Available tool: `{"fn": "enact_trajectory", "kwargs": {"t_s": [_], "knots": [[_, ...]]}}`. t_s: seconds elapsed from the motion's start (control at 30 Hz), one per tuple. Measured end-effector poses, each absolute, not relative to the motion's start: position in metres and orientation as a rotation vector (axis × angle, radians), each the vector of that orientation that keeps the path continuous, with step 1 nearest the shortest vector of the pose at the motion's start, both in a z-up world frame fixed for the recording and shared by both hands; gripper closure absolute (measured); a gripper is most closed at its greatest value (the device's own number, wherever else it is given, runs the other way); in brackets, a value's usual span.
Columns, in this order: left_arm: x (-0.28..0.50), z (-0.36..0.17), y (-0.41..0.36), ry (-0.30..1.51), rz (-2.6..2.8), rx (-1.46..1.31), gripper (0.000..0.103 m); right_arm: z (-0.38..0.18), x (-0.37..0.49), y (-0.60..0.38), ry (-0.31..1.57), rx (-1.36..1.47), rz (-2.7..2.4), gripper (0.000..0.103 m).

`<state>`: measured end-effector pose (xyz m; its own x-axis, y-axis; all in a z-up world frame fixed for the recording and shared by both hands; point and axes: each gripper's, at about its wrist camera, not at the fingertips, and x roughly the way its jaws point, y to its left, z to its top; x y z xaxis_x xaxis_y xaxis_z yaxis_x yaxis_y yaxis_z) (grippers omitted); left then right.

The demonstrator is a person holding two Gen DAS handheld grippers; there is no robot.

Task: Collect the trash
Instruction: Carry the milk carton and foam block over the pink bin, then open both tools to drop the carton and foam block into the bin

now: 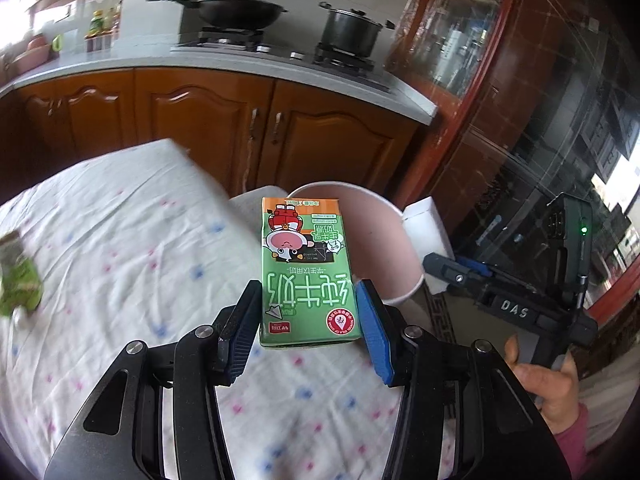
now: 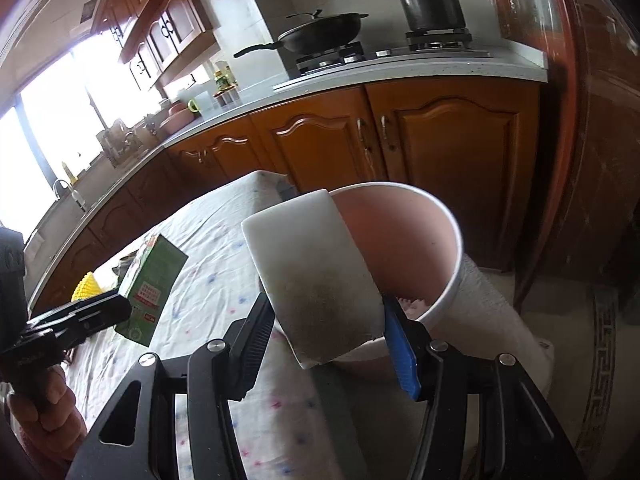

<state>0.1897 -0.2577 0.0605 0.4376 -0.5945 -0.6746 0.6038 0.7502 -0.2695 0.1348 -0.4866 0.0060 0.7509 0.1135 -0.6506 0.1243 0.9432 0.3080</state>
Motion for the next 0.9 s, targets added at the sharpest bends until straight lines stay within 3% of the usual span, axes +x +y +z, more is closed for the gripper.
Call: {"fn": "enact_trajectory", "kwargs": {"t_s": [0.9], "knots": [[0.241, 0.030, -0.362, 0.942, -0.773, 0.156, 0.055, -0.012, 0.188, -0.534, 0.837, 0.305, -0.035, 0.045]]}}
